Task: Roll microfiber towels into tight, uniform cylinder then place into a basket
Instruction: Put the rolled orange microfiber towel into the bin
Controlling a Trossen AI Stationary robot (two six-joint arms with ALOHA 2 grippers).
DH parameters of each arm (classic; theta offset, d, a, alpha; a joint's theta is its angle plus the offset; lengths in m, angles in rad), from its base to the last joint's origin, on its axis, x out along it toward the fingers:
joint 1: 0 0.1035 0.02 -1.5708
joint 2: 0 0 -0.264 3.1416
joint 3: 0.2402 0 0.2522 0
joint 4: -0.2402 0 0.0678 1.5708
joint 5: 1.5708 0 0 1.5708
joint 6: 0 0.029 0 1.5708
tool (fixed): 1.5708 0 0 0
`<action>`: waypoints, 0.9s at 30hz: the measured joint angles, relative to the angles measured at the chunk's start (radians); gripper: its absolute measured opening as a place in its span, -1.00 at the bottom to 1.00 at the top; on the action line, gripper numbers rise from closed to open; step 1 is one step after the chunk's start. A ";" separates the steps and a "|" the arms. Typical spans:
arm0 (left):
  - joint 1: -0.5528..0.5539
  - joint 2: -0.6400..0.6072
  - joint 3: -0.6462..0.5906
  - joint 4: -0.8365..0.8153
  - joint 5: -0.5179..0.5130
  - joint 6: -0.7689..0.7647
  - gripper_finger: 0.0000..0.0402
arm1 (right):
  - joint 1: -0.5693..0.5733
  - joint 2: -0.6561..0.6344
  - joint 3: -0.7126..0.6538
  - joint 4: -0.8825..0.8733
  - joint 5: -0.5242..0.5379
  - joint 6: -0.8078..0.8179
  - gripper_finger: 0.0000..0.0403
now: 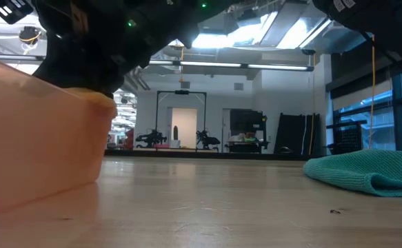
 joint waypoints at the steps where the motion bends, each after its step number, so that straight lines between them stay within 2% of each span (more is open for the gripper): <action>1: 0.000 0.000 0.000 0.000 0.000 0.000 -0.45 | 0.000 0.000 0.000 -0.001 -0.003 -0.010 -0.90; 10: 0.000 0.000 0.000 0.000 0.000 0.001 -0.45 | 0.001 0.014 0.000 0.011 0.024 -0.061 -0.89; 17: 0.000 0.000 0.000 0.000 0.001 0.001 -0.45 | 0.001 0.018 0.000 0.018 0.027 -0.099 -0.67; 27: 0.000 0.000 0.000 -0.001 0.001 0.001 -0.45 | 0.001 0.021 0.000 0.045 0.029 -0.113 -0.63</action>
